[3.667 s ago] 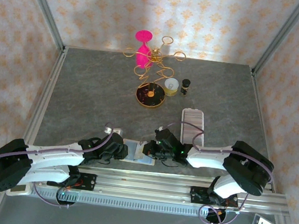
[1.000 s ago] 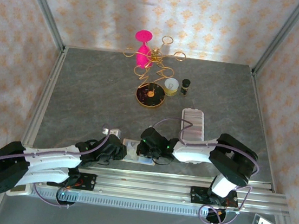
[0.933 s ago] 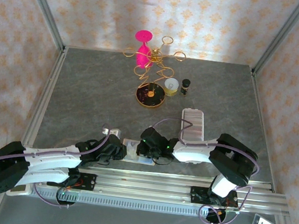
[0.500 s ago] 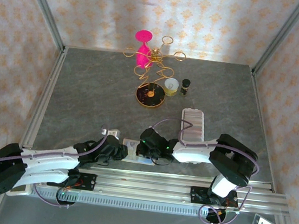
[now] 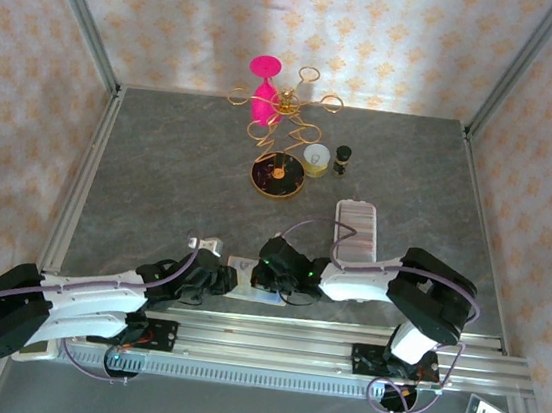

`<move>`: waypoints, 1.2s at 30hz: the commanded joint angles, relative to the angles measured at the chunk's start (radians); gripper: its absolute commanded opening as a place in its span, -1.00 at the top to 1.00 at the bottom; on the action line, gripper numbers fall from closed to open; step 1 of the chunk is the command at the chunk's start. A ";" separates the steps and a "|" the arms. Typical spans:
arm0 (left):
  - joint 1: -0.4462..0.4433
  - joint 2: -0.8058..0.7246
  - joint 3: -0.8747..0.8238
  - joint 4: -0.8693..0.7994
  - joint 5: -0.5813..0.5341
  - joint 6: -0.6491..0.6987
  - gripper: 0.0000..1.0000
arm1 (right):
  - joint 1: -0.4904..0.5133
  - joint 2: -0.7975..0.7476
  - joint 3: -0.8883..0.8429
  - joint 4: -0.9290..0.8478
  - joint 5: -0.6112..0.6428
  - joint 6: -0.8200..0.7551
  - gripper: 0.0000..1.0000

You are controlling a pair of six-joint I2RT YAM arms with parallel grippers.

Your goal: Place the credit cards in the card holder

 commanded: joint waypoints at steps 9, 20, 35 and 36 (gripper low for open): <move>-0.008 0.049 -0.031 0.008 0.081 -0.013 0.49 | 0.022 0.006 0.039 0.018 0.010 -0.008 0.85; -0.008 0.055 -0.030 -0.018 0.058 -0.011 0.58 | 0.023 -0.196 -0.034 -0.155 0.137 -0.001 0.48; -0.008 0.065 -0.029 -0.019 0.058 -0.008 0.60 | 0.022 -0.275 -0.175 -0.044 0.084 0.096 0.21; -0.008 0.064 -0.030 -0.019 0.058 -0.008 0.60 | 0.023 -0.269 -0.174 -0.030 0.078 0.096 0.21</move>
